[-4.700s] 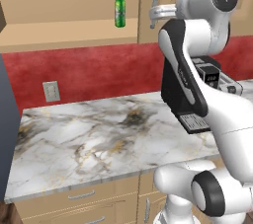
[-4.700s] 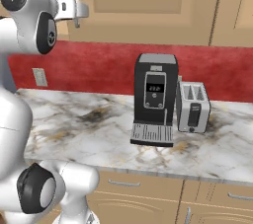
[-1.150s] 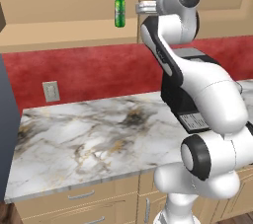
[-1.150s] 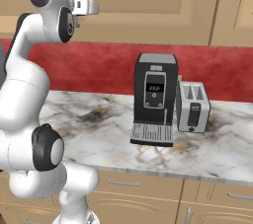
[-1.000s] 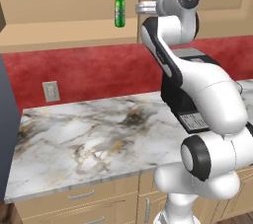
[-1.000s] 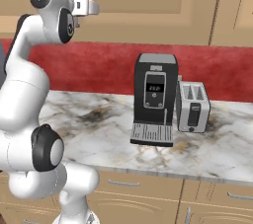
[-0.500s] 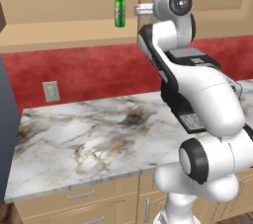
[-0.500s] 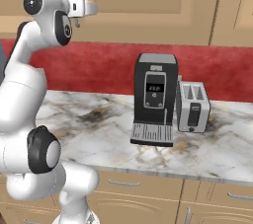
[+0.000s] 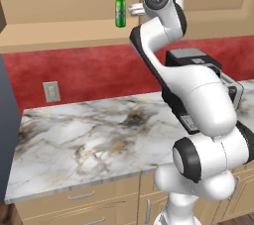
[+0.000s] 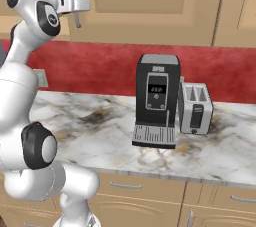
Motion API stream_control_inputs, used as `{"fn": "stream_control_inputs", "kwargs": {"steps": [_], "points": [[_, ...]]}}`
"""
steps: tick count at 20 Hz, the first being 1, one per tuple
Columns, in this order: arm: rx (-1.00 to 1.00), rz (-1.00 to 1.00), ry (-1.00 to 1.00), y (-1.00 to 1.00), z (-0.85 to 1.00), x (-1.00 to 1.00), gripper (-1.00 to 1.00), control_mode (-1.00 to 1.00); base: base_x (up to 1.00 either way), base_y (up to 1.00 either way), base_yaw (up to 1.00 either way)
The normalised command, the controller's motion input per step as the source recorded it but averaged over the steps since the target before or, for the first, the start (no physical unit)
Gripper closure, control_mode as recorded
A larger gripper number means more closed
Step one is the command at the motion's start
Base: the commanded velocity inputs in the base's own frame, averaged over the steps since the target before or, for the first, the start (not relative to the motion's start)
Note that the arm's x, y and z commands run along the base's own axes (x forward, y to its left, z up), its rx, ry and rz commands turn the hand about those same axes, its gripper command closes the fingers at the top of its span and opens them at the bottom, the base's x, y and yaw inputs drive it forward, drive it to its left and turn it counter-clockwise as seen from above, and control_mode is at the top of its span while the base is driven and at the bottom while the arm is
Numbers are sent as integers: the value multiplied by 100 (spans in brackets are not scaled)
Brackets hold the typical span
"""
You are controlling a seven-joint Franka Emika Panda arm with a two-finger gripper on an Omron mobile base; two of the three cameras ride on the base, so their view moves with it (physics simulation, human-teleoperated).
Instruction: Open the cabinet directly in front. Then move the beer and the cup to the dining counter with the jar on it.
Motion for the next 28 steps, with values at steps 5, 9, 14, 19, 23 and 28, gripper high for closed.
{"fn": "stream_control_inputs", "kwargs": {"steps": [5,9,14,19,23,28], "points": [[0,-22,0,-60,-2,-7,100,-100,0,0,0],[0,-22,0,-71,-4,-10,100,-100,0,0,0],[0,-22,-2,-81,0,-36,100,-100,0,0,0],[0,-20,-8,-82,0,-70,100,-100,0,0,0],[0,-18,-10,-90,0,-86,100,-100,0,0,0],[0,-18,-9,-93,0,-77,100,-100,0,0,0]]}}
